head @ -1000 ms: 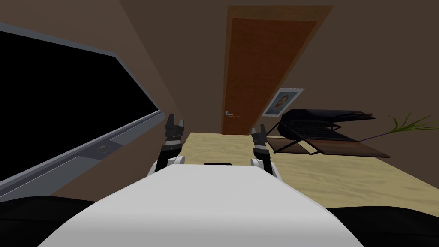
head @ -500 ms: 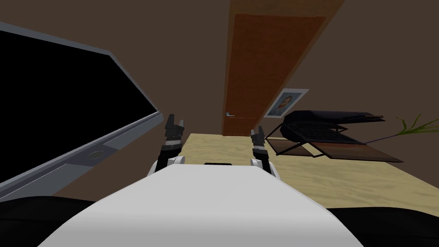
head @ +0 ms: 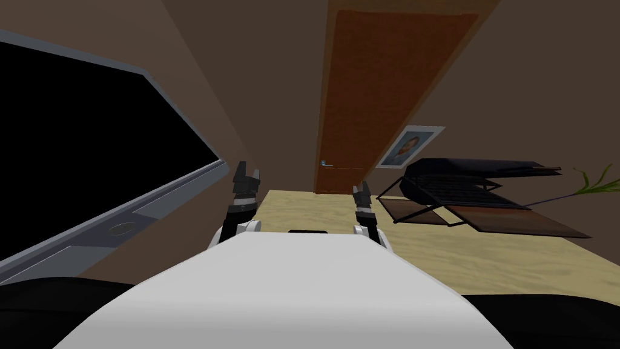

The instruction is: Pull the door open

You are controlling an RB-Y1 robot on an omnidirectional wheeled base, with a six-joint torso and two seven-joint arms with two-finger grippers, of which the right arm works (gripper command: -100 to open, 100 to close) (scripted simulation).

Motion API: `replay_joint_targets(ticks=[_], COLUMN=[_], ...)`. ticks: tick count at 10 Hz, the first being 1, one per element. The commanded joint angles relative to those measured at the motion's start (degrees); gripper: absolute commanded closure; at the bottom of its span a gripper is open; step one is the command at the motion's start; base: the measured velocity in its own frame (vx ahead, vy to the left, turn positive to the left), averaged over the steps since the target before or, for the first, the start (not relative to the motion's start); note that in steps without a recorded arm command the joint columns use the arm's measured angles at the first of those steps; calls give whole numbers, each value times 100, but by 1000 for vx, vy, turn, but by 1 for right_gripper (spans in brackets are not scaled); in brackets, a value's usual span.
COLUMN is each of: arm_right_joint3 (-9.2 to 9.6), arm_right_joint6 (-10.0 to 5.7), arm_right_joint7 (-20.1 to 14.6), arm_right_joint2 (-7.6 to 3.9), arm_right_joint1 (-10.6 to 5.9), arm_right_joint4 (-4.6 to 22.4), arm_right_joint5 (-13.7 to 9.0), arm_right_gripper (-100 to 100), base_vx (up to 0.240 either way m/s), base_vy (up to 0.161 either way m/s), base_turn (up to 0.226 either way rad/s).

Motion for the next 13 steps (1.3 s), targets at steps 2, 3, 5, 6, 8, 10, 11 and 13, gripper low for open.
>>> replay_joint_targets(ticks=[2, 3, 5, 6, 8, 10, 11, 13], arm_right_joint3=[-39, -51, -75, -87, -112, -136, -148, -172], arm_right_joint6=[-109, -146, -223, -261, -338, -415, -454, -531], arm_right_joint7=[-67, -89, -134, -157, -202, -247, -270, -315], arm_right_joint2=[-53, -69, -102, -118, -150, -182, -198, -230], arm_right_joint1=[-94, -128, -196, -230, -299, -368, -402, -471], arm_right_joint4=[350, 477, 736, 867, 1128, 1390, 1521, 1782], arm_right_joint5=[47, 67, 106, 126, 166, 207, 227, 267], arm_right_gripper=[-100, -100, -100, -100, -100, -100, -100, -100], base_vx=[93, 105, 104, 94, 98, 104, 92, 107], base_vy=[33, 45, 32, 30, 32, 33, 31, 41], base_turn=[9, 8, 8, 9, 8, 7, 8, 9])
